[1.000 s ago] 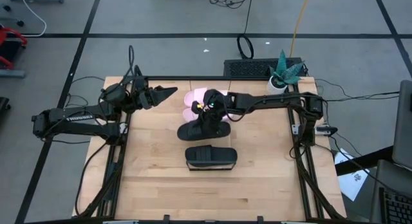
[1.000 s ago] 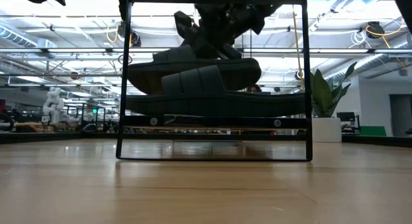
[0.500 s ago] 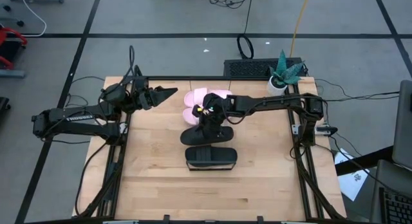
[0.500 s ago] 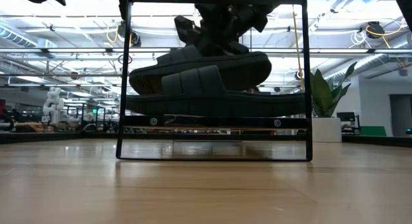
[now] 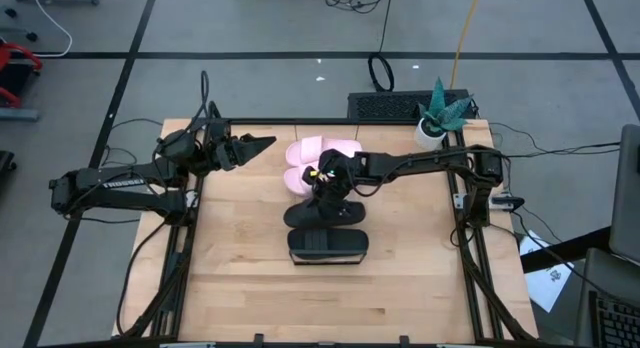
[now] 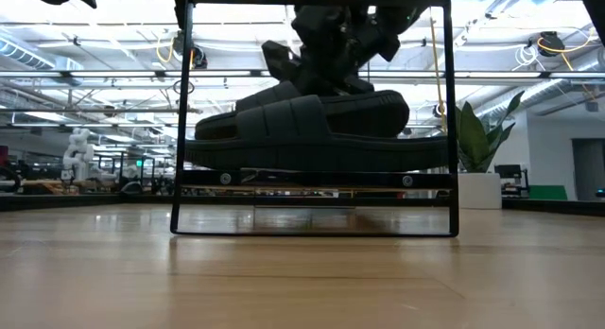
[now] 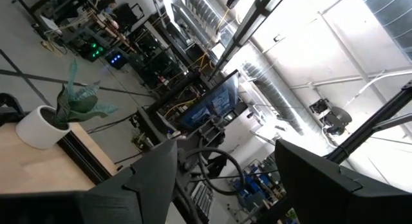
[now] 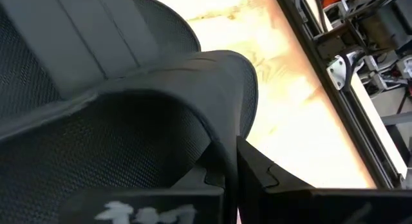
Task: Pick and place slides into the shelf
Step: Put the black slide on the shelf
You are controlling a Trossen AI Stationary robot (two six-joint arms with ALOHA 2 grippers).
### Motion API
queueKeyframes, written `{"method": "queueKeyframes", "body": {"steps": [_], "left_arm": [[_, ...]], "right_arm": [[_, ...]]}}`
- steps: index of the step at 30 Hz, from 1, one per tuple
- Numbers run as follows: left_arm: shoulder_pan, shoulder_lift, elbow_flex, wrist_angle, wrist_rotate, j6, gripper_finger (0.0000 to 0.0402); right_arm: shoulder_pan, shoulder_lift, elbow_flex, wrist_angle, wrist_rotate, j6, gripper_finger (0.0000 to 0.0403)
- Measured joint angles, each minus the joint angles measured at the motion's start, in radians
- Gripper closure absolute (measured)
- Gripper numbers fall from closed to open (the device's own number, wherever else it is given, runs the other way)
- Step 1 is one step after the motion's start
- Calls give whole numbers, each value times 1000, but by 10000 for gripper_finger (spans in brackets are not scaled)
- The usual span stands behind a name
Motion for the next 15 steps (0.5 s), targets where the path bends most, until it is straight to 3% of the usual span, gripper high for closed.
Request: {"method": "queueKeyframes", "body": {"steps": [15], "left_arm": [[0,0,0,0,0,-4,144]], "right_arm": [[-8,1,-28,64,67,0,403]]}}
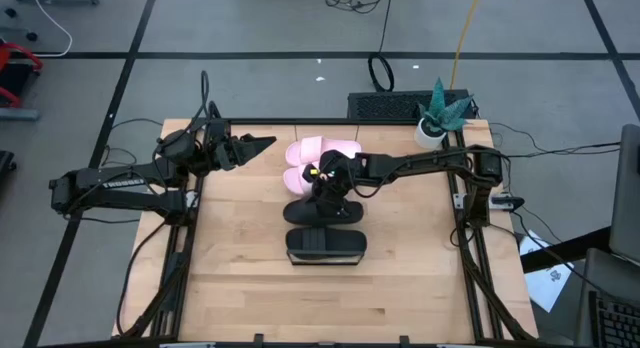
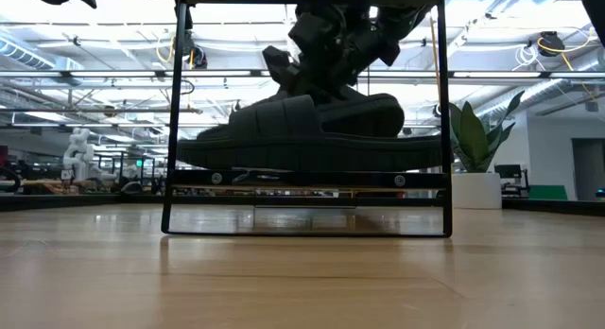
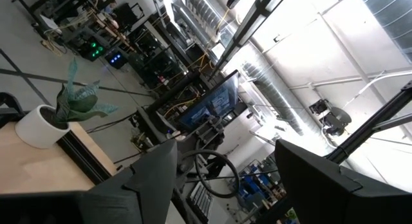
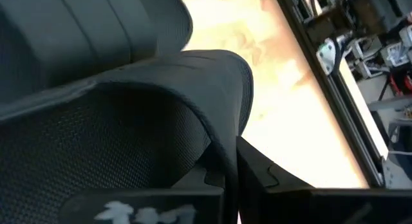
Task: Pick and place slides into the shelf
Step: Put the black slide on the shelf
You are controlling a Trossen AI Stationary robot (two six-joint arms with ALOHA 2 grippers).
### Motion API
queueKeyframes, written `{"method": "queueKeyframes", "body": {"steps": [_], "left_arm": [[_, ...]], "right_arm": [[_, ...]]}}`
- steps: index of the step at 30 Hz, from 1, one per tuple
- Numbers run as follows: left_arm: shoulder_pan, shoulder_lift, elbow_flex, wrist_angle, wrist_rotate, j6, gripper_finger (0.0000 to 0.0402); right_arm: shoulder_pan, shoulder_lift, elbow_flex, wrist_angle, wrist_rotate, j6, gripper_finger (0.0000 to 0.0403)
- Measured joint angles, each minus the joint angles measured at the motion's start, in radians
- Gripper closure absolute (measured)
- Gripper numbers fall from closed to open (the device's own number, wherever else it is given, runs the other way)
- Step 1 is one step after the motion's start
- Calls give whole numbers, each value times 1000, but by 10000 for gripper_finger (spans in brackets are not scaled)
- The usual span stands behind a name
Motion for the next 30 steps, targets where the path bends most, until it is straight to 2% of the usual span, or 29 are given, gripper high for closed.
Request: {"method": "queueKeyframes", "body": {"steps": [6,30], "left_arm": [[0,0,0,0,0,0,144],[0,0,0,-24,0,-4,144]], "right_arm": [[-6,1,-1,0,61,-41,403],[-5,22,-87,61,63,-77,403]]}}
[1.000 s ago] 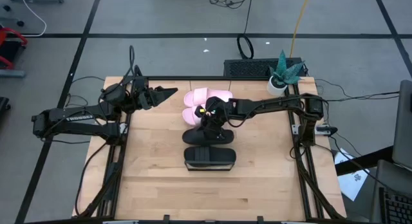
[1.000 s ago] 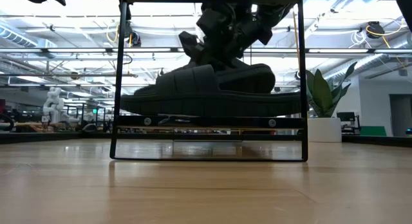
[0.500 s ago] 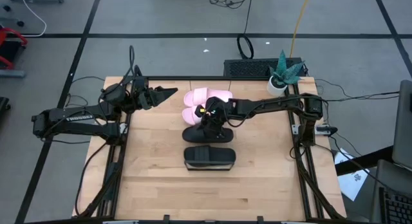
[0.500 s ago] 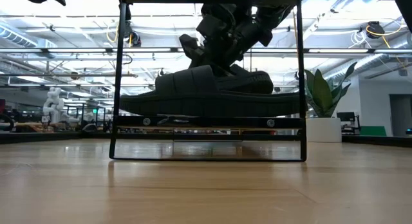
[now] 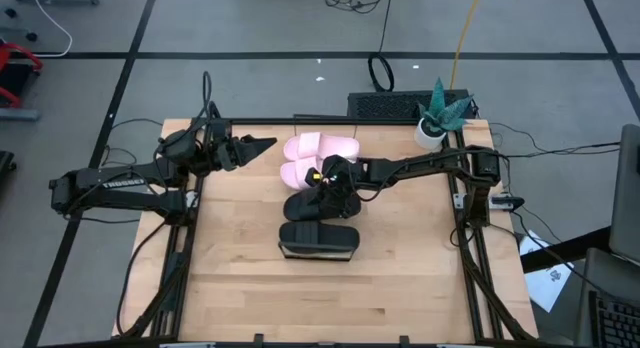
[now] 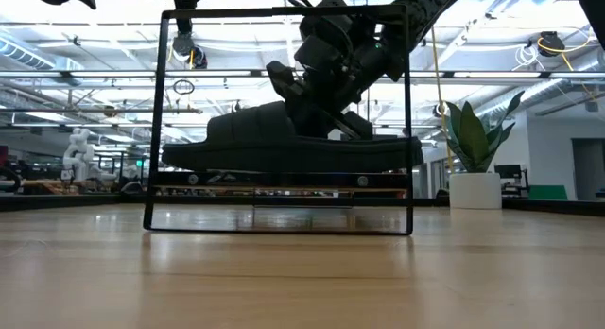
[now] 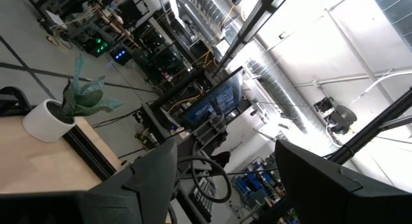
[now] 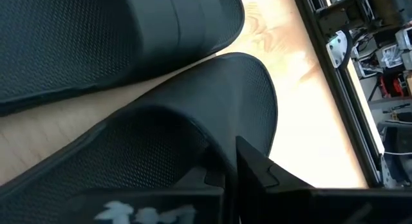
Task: Pick and place slides into the shelf
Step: Put the black slide on the shelf
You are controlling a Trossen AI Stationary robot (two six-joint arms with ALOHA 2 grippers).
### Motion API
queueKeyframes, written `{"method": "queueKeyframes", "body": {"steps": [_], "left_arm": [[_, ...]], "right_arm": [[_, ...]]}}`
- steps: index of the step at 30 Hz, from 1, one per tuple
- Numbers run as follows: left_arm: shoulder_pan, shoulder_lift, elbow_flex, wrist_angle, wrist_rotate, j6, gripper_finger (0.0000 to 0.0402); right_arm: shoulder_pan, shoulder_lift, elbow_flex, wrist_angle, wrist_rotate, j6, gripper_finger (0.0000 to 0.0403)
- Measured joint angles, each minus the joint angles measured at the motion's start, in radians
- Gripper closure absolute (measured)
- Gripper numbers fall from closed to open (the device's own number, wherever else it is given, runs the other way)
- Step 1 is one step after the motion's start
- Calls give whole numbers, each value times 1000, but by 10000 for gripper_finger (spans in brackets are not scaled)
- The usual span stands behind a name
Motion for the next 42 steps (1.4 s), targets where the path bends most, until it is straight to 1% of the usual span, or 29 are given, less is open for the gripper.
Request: {"method": "queueKeyframes", "body": {"steps": [11,17,25,28,32,42], "left_arm": [[0,0,0,0,0,1,144],[0,0,0,0,0,2,144],[0,0,0,0,-2,6,144],[0,0,0,-1,-18,19,144],[0,0,0,-5,-29,22,144],[0,0,0,-5,-29,22,144]], "right_arm": [[27,1,0,1,15,82,403],[57,1,0,-5,86,91,403],[73,-11,0,-33,98,189,403],[76,-16,0,-40,100,224,403],[85,-16,0,-41,133,231,403],[99,-17,0,-40,153,298,403]]}}
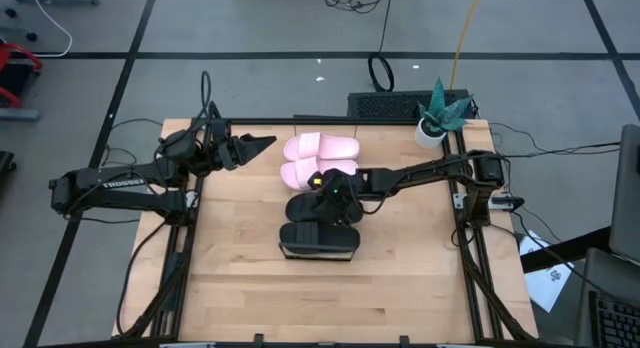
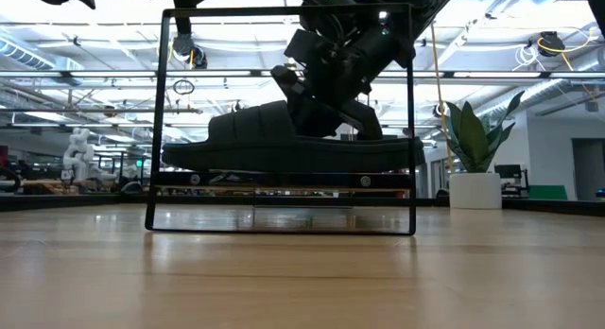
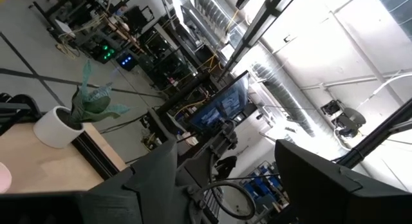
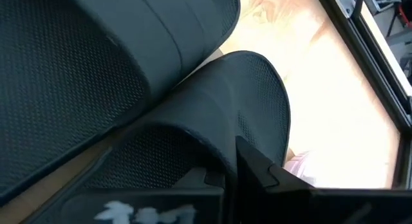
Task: Pick and place slides into the shelf
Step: Put the black slide on the shelf
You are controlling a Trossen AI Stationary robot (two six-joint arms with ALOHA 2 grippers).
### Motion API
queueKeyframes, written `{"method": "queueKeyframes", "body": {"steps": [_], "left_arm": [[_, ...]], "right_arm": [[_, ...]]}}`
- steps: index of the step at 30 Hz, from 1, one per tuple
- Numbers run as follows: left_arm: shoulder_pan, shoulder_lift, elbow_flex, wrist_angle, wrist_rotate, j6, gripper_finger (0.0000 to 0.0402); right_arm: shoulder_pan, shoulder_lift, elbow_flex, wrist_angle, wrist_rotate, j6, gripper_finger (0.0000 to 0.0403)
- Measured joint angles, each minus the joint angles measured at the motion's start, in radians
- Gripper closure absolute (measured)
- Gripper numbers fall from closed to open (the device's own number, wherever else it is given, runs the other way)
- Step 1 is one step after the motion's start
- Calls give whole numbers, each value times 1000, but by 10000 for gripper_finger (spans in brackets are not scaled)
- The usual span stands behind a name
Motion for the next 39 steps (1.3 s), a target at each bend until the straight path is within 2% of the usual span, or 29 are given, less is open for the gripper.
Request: {"method": "queueKeyframes", "body": {"steps": [10,39], "left_arm": [[0,0,0,0,0,6,144],[-21,0,0,0,-1,7,144]], "right_arm": [[6,0,0,4,58,8,403],[-9,-17,-1,30,59,-7,403]]}}
